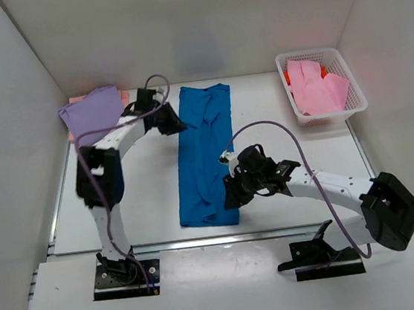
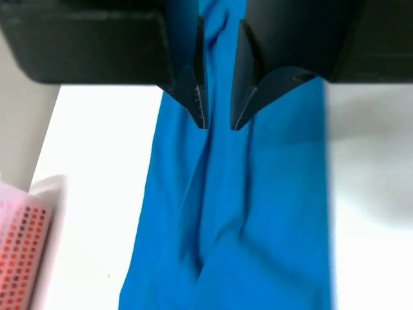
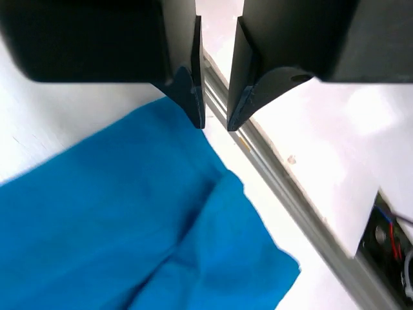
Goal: Fold and stack the t-shirts
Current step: Grab the bottom of the folded rectangular tshirt with both arms, then fold the folded rectangular tshirt in 1/3 of the way, then grab one side of the 2/3 rectangular tshirt with both arms, then fold the long partially folded tshirt into a neat square, then put the neatly folded tshirt into the corner of the board with the left arm
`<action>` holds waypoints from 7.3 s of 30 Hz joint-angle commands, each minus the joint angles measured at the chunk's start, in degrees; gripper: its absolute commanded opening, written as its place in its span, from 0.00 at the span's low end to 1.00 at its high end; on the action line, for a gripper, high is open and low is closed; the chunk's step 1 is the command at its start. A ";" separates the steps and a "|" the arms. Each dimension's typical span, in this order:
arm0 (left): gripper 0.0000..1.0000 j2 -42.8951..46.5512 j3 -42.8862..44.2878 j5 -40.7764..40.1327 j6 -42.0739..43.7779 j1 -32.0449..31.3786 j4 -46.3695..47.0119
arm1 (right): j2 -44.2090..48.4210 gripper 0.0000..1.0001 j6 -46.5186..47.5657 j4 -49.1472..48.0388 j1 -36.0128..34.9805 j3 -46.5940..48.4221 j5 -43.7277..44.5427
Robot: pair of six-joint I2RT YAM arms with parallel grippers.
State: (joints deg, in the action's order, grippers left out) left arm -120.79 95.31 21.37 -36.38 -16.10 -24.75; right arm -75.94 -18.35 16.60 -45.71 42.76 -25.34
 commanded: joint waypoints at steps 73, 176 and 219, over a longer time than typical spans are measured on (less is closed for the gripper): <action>0.43 70.18 -82.82 -8.00 -8.97 -25.04 11.92 | 11.61 0.50 -21.81 -8.15 7.57 -21.75 -2.78; 0.00 69.82 -82.31 -5.73 -18.91 -18.80 10.60 | 19.25 0.00 -29.73 -2.72 11.78 -26.07 -3.39; 0.98 3.64 -14.63 -20.75 15.37 -6.14 -0.37 | -6.60 0.45 -8.36 -1.31 39.12 14.81 -5.59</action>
State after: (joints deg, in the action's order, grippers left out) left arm -116.01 78.15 4.08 -24.58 -20.91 -16.27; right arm -85.21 -25.58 18.41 -7.53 58.19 -29.76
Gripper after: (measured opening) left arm 0.983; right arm 0.454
